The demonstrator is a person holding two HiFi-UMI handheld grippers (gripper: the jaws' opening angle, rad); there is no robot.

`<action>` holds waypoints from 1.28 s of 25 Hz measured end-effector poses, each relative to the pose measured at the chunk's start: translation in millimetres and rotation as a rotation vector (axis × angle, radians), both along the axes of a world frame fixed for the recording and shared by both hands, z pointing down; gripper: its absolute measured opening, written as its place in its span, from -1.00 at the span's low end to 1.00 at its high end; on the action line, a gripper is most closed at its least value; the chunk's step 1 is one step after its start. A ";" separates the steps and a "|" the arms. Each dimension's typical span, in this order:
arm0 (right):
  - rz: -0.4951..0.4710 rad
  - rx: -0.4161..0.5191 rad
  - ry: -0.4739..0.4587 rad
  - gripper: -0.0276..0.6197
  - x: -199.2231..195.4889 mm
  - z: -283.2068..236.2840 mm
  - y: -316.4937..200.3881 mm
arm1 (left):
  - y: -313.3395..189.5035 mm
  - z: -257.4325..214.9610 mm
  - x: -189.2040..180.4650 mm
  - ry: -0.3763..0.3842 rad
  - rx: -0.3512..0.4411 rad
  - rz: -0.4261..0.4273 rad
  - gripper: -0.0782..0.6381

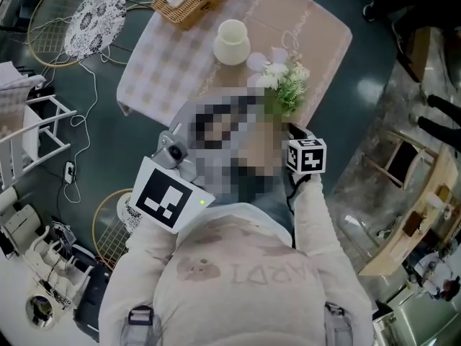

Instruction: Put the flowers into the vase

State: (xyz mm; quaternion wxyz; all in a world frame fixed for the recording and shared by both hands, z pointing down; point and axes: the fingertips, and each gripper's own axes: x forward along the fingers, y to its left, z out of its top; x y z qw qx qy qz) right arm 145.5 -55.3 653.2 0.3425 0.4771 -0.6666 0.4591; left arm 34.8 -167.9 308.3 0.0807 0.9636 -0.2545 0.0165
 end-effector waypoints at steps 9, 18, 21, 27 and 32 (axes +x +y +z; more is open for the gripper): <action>0.021 -0.126 0.104 -0.55 6.1 31.1 -8.2 | -9.4 25.8 -10.7 -0.015 -0.048 -0.005 -0.78; 0.129 -0.182 0.117 -0.74 10.5 35.2 -9.5 | -12.0 31.9 -18.4 -0.011 -0.056 -0.031 -0.78; 0.180 -0.131 0.077 -0.74 9.0 25.5 -13.8 | -10.8 27.3 -17.6 -0.014 -0.046 -0.027 -0.78; 0.244 0.026 -0.033 -0.74 4.4 -21.5 -36.1 | -5.0 10.4 -15.9 0.010 -0.023 -0.030 -0.78; 0.257 0.197 -0.087 -0.74 8.5 -78.5 -64.9 | -2.5 -5.3 -14.8 0.037 0.013 -0.033 -0.78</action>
